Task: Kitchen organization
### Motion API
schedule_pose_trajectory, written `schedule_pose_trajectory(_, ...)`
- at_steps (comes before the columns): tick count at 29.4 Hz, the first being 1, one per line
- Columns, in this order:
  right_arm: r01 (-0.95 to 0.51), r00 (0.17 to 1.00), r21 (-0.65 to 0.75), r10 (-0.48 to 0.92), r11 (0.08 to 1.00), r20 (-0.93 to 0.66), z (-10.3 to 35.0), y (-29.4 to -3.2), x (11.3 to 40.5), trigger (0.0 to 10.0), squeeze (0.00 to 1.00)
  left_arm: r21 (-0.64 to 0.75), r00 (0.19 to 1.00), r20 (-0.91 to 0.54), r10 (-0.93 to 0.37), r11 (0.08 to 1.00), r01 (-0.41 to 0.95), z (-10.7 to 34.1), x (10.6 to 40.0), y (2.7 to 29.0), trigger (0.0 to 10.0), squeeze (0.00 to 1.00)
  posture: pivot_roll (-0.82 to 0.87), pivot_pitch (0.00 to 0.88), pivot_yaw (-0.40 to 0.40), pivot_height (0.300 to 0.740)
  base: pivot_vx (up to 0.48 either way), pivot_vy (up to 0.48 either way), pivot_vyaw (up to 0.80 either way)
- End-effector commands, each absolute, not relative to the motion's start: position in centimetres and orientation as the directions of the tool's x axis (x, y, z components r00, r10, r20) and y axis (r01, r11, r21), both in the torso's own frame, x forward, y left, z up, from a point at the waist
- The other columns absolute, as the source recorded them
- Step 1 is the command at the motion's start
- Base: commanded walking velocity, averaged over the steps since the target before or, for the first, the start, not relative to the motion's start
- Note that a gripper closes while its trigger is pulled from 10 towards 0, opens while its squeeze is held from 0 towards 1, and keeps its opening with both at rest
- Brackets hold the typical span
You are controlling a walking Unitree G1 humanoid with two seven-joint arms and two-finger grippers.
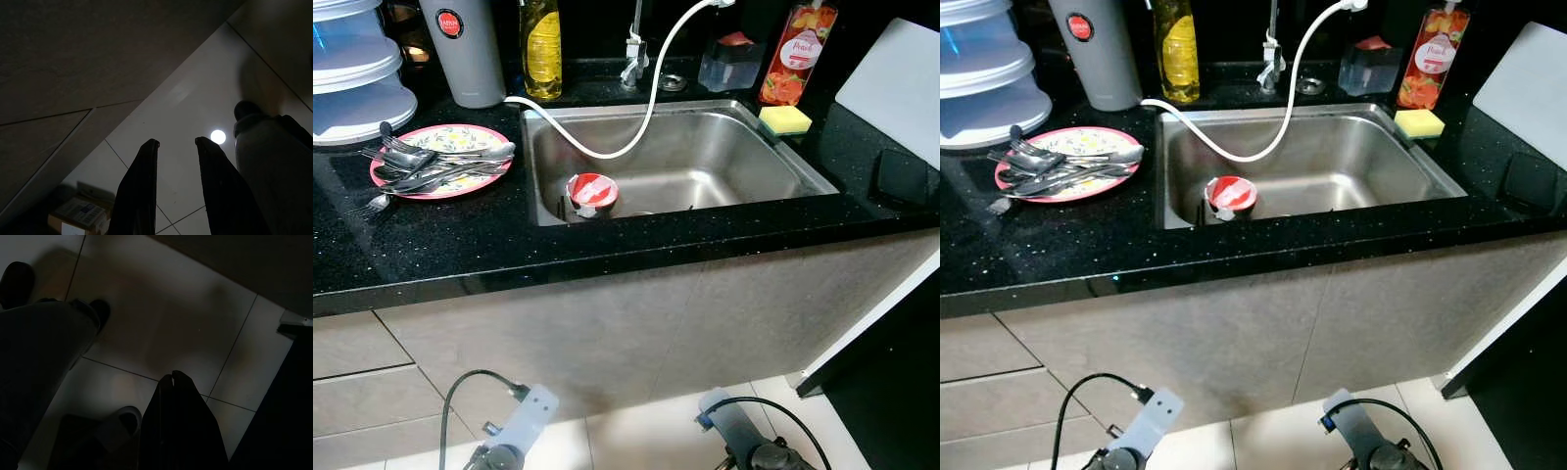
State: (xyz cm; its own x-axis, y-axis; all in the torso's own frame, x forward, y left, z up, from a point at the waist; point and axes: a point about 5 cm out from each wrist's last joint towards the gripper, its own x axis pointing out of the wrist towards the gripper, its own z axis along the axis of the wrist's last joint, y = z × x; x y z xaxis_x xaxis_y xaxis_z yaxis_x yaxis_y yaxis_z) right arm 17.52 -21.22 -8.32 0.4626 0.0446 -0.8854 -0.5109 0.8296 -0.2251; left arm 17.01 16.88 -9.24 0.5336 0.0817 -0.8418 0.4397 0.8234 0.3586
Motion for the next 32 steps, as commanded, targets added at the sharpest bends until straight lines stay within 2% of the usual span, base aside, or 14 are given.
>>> schedule_pose_trajectory(1, -0.513, 0.461, -0.228, 0.042, 0.827, -0.886, -8.33, -21.27, 17.48, 10.0, 0.0, 0.363, 0.53, -0.844, 0.082, 0.815, 0.452, -9.34, 16.73, 17.08, 10.0, 0.0, -0.03, 0.0, -0.031, 0.74, 0.0, 0.0, 0.0)
schedule_pose_trajectory(32, -0.507, 0.442, -0.225, 0.027, 0.832, -0.897, -8.7, -21.59, 16.54, 10.0, 0.0, 0.376, 0.541, -0.838, 0.077, 0.798, 0.47, -9.12, 17.3, 16.85, 10.0, 0.0, -0.03, 0.0, -0.029, 0.74, 0.0, 0.0, 0.0)
